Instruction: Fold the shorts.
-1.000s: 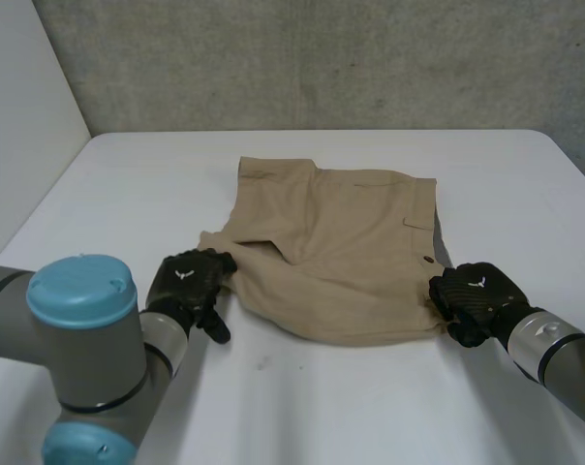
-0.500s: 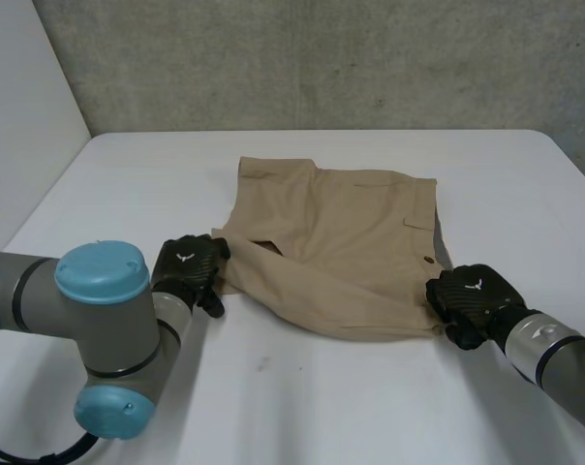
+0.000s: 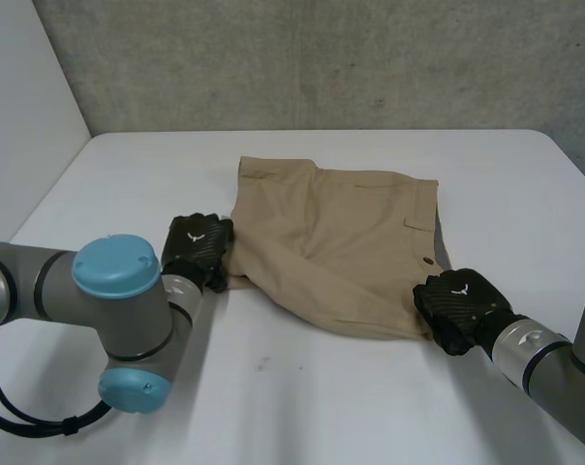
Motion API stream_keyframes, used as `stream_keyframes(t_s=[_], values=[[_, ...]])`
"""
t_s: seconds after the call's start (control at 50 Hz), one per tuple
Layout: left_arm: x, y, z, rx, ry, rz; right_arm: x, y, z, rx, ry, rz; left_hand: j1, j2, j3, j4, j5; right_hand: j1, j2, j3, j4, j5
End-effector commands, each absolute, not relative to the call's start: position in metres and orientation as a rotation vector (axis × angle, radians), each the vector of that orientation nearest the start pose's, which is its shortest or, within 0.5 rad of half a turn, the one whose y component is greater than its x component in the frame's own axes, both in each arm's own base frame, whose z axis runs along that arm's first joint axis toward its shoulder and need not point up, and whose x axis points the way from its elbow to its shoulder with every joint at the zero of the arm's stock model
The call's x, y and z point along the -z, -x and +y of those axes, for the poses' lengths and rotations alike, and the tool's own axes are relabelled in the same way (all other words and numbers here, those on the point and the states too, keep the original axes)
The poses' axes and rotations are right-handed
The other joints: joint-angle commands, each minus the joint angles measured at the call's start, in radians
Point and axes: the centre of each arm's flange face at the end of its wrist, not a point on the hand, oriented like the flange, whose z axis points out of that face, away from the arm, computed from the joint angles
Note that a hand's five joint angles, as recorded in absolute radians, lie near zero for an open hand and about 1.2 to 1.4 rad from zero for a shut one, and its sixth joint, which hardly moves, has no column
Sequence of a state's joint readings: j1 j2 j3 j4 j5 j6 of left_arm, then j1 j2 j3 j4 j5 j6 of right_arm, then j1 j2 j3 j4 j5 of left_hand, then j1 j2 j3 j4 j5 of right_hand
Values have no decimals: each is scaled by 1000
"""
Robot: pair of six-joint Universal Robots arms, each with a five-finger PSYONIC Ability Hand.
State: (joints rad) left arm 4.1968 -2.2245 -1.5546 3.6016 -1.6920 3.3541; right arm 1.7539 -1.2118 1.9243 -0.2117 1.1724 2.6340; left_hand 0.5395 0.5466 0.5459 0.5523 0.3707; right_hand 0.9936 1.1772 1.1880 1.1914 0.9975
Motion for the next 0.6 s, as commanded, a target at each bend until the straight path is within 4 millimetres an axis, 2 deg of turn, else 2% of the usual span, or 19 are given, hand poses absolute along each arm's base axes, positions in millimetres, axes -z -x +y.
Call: stream_keyframes(t_s=[0.02, 0.16, 0.24, 0.32, 0.38, 0.42, 0.56, 0.6], values=[[-119, 308, -288, 2107, -774, 2361, -125, -215, -246, 1555, 1133, 2261, 173, 166, 166, 160, 167, 403, 219, 208, 205, 224], [-107, 311, -293, 2084, -779, 2374, -125, -215, -246, 1555, 1139, 2261, 302, 295, 295, 289, 296, 403, 219, 208, 205, 224], [-104, 311, -298, 2084, -776, 2375, -125, -215, -246, 1555, 1139, 2263, 815, 808, 808, 802, 809, 403, 219, 208, 205, 224], [-107, 309, -294, 2059, -808, 2402, -125, -214, -247, 1555, 1136, 2265, 857, 850, 850, 844, 851, 403, 219, 208, 205, 224], [-136, 304, -283, 2037, -834, 2432, -125, -214, -247, 1555, 1134, 2267, 857, 850, 850, 844, 851, 403, 219, 208, 205, 224], [-150, 296, -264, 1944, -884, 2494, -125, -214, -246, 1549, 1132, 2272, 857, 850, 850, 844, 851, 403, 219, 208, 205, 224], [-171, 270, -210, 1639, -1014, 2663, -127, -213, -244, 1521, 1125, 2290, 857, 850, 850, 844, 851, 403, 219, 208, 205, 224], [-174, 265, -201, 1581, -1023, 2689, -129, -213, -243, 1523, 1123, 2289, 857, 850, 850, 844, 851, 403, 219, 208, 205, 224]])
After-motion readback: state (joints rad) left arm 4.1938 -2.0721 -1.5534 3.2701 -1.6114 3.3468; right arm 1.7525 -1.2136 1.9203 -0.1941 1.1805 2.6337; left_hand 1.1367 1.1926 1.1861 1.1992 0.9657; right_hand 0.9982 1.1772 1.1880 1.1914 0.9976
